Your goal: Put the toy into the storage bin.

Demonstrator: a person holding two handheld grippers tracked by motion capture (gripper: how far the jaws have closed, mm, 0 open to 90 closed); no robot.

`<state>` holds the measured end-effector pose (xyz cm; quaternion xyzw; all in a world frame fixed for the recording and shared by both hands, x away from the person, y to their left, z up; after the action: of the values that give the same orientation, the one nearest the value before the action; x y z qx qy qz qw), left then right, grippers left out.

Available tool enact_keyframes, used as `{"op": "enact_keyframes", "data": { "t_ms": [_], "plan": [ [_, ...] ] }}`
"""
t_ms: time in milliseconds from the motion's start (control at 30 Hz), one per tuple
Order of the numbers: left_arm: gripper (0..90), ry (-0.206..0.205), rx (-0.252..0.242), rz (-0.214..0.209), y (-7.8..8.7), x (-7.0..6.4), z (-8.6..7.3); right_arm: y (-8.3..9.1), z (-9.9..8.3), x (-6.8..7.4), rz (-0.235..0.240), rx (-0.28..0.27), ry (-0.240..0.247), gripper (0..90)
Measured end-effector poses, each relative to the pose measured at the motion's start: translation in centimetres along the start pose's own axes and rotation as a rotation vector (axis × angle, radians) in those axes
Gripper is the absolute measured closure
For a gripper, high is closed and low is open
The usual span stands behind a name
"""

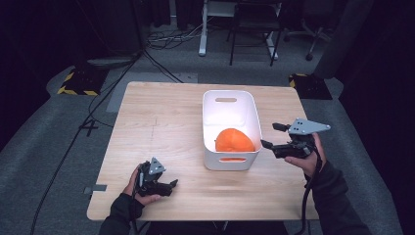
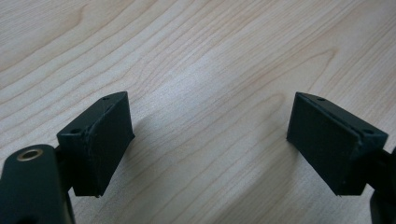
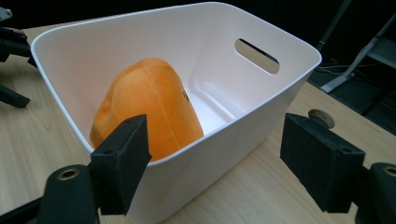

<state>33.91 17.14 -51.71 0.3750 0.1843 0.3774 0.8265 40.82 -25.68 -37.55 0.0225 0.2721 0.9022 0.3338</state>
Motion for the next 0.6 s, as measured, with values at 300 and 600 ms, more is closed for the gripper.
{"op": "enact_keyframes", "data": {
  "t_ms": [300, 600],
  "plan": [
    [14.5, 0.000, 0.000, 0.000, 0.0, 0.0, 0.0, 0.9, -1.2, -0.4, -0.011, 0.009, 0.007, 24.4],
    [14.5, 0.000, 0.000, 0.000, 0.0, 0.0, 0.0, 1.1, -2.8, -0.7, -0.026, 0.045, 0.010, 24.3]
  ]
}}
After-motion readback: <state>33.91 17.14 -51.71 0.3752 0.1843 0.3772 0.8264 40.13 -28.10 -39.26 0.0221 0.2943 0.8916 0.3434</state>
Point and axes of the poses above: each handheld gripper's, and its own axes: y roughly backward along the jaws, z roughly out of its top, x roughly to its left, the point moved 2 cm from there along -y, roughly forward along the jaws, and after that the axes turned 2 degrees about x, right-handed, at the moved point
